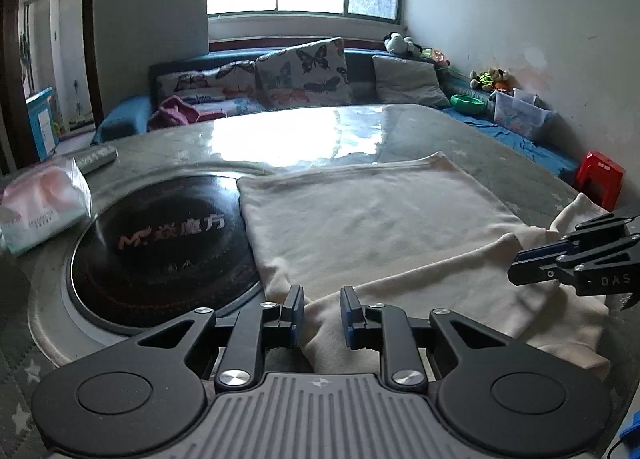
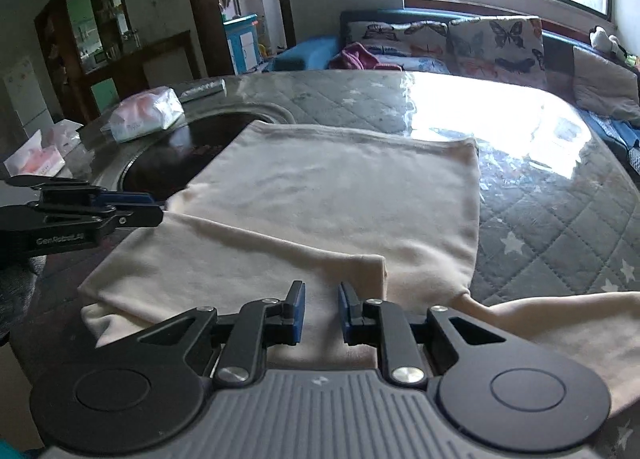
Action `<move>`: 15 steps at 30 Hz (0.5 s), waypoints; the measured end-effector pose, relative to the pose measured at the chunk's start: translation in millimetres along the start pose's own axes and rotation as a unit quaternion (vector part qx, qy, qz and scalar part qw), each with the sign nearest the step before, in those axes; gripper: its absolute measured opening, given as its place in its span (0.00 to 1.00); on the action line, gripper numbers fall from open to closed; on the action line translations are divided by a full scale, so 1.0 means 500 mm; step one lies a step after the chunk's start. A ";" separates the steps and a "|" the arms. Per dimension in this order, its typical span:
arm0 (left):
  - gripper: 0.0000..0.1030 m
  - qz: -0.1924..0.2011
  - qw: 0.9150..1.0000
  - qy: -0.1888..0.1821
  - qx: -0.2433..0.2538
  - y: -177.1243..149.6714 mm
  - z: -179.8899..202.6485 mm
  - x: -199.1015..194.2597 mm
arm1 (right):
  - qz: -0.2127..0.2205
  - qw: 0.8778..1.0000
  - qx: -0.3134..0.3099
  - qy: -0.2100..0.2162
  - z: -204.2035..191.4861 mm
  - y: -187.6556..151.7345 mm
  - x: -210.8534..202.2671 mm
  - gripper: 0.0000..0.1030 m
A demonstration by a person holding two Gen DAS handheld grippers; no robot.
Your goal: Fold clothes
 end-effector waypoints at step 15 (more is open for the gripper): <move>0.23 0.005 0.997 -0.027 0.071 -0.005 0.104 -0.025 | 0.025 1.000 -0.011 -0.011 0.003 -0.058 -0.046 0.24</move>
Point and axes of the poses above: each gripper's, at about its wrist camera, not at the fingertips, and x roughly the way its jaws point, z to its right, y to its top, the point moved 8 cm from there along x, roughly the way its jaws point, and after that the axes turned 11 degrees about -z, right-handed, at the moved point
